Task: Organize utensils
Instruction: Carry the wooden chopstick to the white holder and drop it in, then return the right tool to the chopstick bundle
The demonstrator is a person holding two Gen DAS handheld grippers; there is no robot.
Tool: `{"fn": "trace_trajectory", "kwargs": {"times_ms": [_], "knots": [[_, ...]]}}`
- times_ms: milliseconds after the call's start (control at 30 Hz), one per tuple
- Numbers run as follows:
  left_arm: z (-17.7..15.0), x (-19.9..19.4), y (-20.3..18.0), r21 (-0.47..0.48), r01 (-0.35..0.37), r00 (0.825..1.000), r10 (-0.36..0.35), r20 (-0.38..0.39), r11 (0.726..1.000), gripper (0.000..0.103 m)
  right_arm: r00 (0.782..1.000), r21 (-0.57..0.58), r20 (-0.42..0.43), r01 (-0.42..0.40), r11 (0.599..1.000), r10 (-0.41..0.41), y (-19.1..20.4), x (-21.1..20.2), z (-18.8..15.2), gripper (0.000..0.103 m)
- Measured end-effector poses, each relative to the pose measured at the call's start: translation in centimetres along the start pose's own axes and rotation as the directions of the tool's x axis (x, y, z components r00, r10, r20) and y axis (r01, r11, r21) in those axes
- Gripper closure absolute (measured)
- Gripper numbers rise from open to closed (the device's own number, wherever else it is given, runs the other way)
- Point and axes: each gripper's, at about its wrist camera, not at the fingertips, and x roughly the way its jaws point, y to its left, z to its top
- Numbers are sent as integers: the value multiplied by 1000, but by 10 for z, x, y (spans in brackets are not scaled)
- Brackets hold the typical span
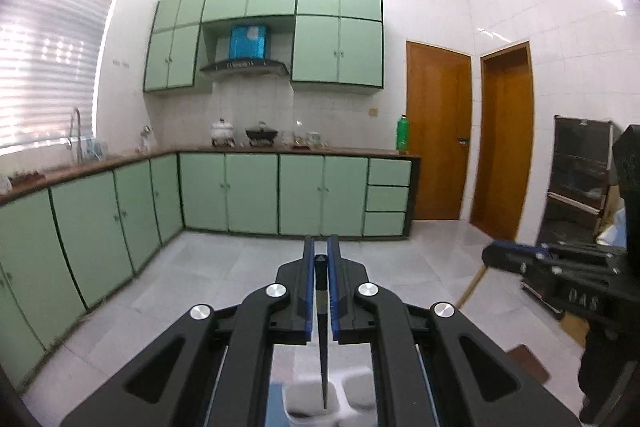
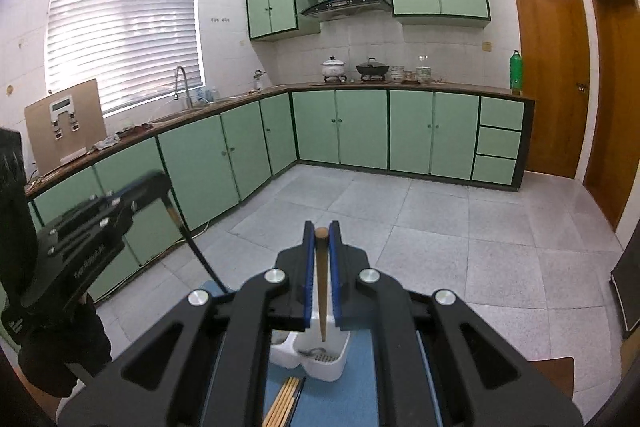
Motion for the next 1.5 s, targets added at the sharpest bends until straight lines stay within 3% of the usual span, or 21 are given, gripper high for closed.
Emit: {"fn": "trace_trajectory", "kwargs": {"times_ms": [100,333,367,400,433,567,600,733,800,900,1000,1233,1333,1500], "knots": [[-11,24,0,-11,-19,1000,19,-22,1000,97,1000,-1,-18,19,1000,-19,-1,22,-6,97],[-58,67,16,-85,-26,986,11,-166,996,96,994,3,-109,29,1000,-29,2,59,-34,94],[-65,67,18,-97,-28,984,10,-179,995,92,992,-6,-119,34,999,-35,3,60,-37,91],[-65,69,22,-100,-32,982,13,-186,995,88,992,-14,-120,36,999,-37,3,59,-40,80],[-68,67,24,-100,-37,981,17,-191,994,77,993,-20,-113,40,999,-42,4,56,-42,70],[-73,46,29,-76,-49,983,35,-180,996,58,995,-29,-79,63,998,-65,3,36,-51,55],[-75,39,29,-68,-58,982,44,-184,996,55,995,-28,-74,72,997,-74,1,32,-55,47],[-92,6,27,-45,-87,979,77,-191,995,26,991,-24,-36,126,992,-127,-7,1,-83,24],[-112,-17,25,-34,-102,976,93,-199,994,18,990,-20,-30,134,991,-135,-11,-13,-104,16],[-151,-41,25,-48,-111,964,96,-248,993,12,987,-25,-58,151,988,-152,-11,-28,-152,13],[-200,-57,25,-73,-139,941,109,-319,988,11,981,30,-132,147,989,-142,-11,-33,-209,13],[-289,-71,18,-43,-182,861,138,-490,982,11,953,104,-287,137,985,-102,8,-27,-306,13],[-316,-78,14,-34,-180,825,132,-549,983,11,940,123,-332,118,985,-72,21,-26,-334,13],[-336,-83,9,-17,-176,793,132,-594,984,11,923,65,-378,99,993,-67,43,-19,-355,17]]}}
